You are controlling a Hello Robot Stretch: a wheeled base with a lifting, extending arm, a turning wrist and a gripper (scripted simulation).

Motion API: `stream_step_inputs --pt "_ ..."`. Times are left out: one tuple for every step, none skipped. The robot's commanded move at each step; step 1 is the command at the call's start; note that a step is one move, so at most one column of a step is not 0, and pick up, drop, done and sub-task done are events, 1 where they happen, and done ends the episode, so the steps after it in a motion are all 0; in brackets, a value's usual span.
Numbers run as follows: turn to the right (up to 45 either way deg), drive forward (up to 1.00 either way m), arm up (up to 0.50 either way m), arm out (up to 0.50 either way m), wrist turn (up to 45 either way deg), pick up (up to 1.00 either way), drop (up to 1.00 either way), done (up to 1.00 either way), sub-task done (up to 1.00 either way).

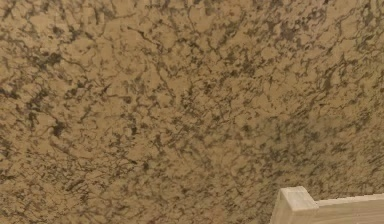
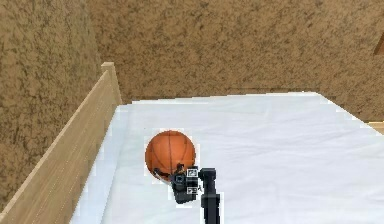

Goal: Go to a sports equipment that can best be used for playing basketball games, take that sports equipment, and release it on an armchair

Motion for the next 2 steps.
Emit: stream_step_inputs --pt "0.0 0.0 0.32 0.0 0.0 0.0 0.0 0.0 0.0" --pt "0.0 0.0 0.0 0.0 -45.0 0.0 0.0 0.0 0.0"
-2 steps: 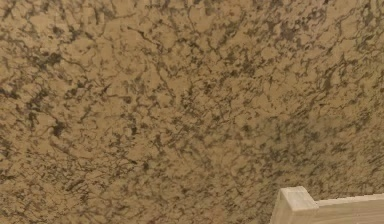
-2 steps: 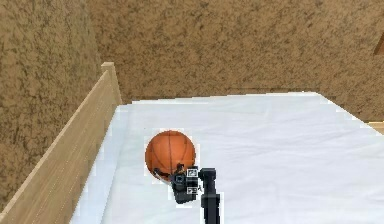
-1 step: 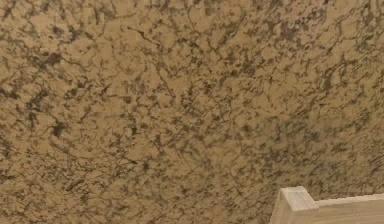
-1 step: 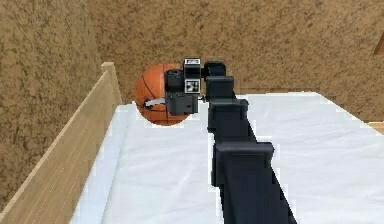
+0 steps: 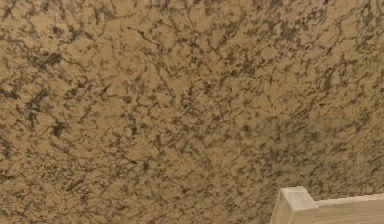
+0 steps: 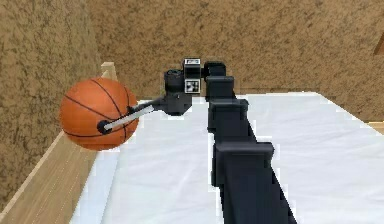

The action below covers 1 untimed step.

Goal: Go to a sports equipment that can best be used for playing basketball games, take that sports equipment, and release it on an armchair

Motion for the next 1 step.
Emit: stream_step_inputs --pt "0.0 0.0 0.0 0.0 -45.0 0.0 0.0 0.0 0.0"
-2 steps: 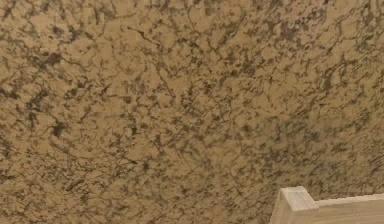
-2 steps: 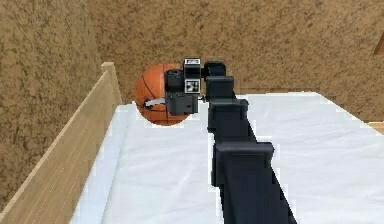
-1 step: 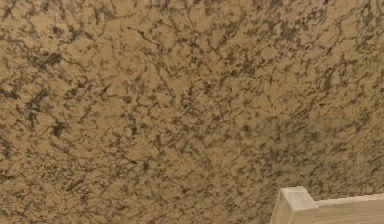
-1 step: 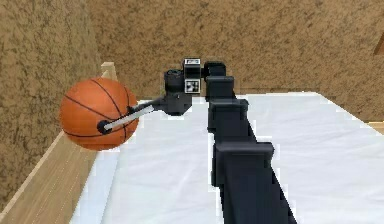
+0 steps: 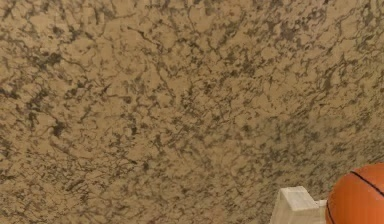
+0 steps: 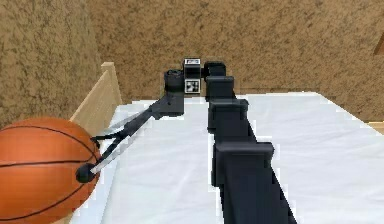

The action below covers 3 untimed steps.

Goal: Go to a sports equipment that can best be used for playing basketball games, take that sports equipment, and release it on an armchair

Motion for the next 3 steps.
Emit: stream_step_inputs --pt "0.0 0.0 0.0 0.0 -21.0 0.0 0.0 0.0 0.0" --pt "0.0 0.0 0.0 -0.28 0.0 0.0 0.0 0.0 0.0" --pt "-45.0 0.0 0.0 0.0 0.0 0.0 0.0 0.0 0.0"
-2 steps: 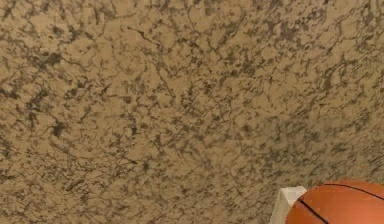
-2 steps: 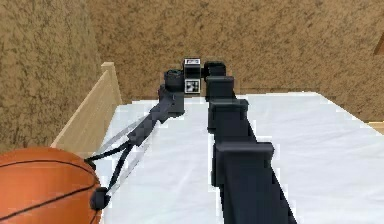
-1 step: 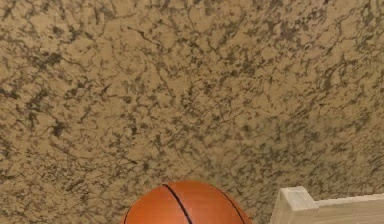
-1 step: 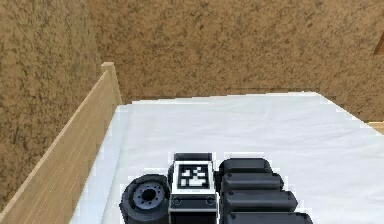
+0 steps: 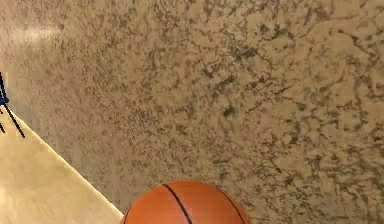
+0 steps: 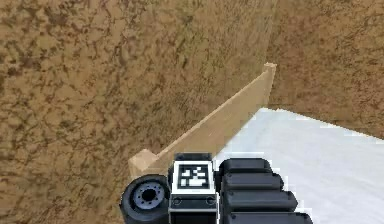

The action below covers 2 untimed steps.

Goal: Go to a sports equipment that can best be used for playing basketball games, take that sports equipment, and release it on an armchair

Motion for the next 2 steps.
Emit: stream_step_inputs --pt "-45.0 0.0 0.0 0.0 0.0 0.0 0.0 0.0 0.0" --pt "-36.0 0.0 0.0 0.0 0.0 0.0 0.0 0.0 0.0"
